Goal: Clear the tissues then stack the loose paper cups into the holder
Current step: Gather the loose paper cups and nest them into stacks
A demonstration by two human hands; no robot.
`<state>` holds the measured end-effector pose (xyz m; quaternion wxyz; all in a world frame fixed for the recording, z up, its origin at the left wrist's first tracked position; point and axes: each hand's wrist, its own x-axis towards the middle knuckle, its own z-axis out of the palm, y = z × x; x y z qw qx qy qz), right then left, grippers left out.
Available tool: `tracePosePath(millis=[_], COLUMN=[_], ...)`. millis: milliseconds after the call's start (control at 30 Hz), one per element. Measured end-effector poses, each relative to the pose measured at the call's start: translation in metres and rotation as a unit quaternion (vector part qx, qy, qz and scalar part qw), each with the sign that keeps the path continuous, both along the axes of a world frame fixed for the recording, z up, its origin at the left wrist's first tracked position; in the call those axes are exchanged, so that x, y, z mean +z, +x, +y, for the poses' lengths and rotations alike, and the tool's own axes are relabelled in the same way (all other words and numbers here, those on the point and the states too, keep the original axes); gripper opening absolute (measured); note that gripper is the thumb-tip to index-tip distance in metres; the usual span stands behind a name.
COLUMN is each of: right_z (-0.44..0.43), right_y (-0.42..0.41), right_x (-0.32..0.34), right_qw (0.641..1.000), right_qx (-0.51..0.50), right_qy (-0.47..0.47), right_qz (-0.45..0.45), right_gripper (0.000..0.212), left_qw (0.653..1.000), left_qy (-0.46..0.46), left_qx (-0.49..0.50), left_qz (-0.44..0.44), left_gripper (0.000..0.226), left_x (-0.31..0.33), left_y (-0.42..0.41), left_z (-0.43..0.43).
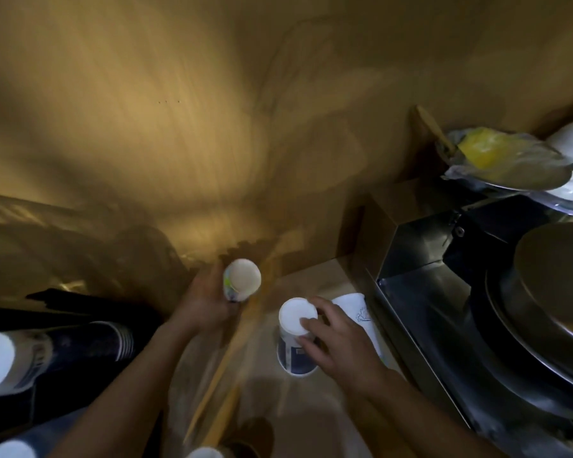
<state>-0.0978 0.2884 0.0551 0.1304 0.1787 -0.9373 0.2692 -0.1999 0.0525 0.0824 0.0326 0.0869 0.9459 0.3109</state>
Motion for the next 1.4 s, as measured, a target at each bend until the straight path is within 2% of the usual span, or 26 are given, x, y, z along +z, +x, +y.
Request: tracePosePath(millis=[67, 133, 267, 433, 633, 767, 867, 933, 1033, 1133, 1233, 1300, 1400], right_z=[0.000, 0.000, 0.001, 0.002, 0.015, 0.019, 0.020, 0.024, 0.030, 0.031, 0.031, 0.034, 0.037], right_y=[0.001, 0.001, 0.003, 0.002, -0.004, -0.003, 0.000, 0.001, 0.005, 0.012, 0.019, 0.021, 0.019], right_x=[0.002, 0.002, 0.000, 0.007, 0.012, 0.009, -0.002, -0.013, -0.035, -0.057, -0.073, -0.077, -0.068], right_qw=[1.000, 1.000, 0.999, 0.997, 0.976, 0.975, 0.973, 0.971, 0.953, 0.923, 0.909, 0.909, 0.918], right_qx=[0.006, 0.008, -0.011, 0.001, 0.046, 0.037, -0.073, -0.149, -0.184, -0.202, -0.241, -0.252, -0.248], right_qy=[0.000, -0.003, -0.001, -0.008, -0.086, -0.111, -0.149, -0.106, -0.041, -0.008, 0.009, 0.003, -0.070], right_qz=[0.001, -0.004, -0.048, -0.082, -0.195, -0.190, -0.159, -0.153, -0.237, -0.327, -0.339, -0.331, -0.301], right_gripper=[0.019, 0.021, 0.026, 0.029, 0.039, 0.046, 0.040, 0.040, 0.053, 0.079, 0.093, 0.092, 0.078], left_qw=[0.985, 0.969, 0.958, 0.946, 0.907, 0.897, 0.890, 0.874, 0.872, 0.879, 0.884, 0.885, 0.889], left_qy=[0.154, 0.221, 0.267, 0.305, 0.375, 0.389, 0.387, 0.414, 0.409, 0.393, 0.381, 0.383, 0.376], left_qx=[0.067, 0.095, 0.083, 0.100, 0.178, 0.197, 0.232, 0.245, 0.257, 0.258, 0.257, 0.250, 0.244], left_qz=[-0.035, -0.053, -0.071, -0.028, -0.067, -0.072, -0.059, -0.063, -0.082, -0.083, -0.087, -0.088, -0.094], left_gripper=[0.075, 0.082, 0.087, 0.082, 0.087, 0.076, 0.069, 0.065, 0.065, 0.066, 0.062, 0.062, 0.064], left_x=[0.020, 0.037, 0.064, 0.096, 0.053, 0.009, -0.012, -0.021, -0.033, -0.044, -0.049, -0.051, -0.053], left_y=[0.013, 0.030, 0.076, 0.137, 0.202, 0.218, 0.223, 0.225, 0.222, 0.221, 0.220, 0.218, 0.215], left_z=[-0.005, -0.006, -0.002, 0.028, 0.095, 0.123, 0.135, 0.137, 0.139, 0.138, 0.141, 0.142, 0.140])
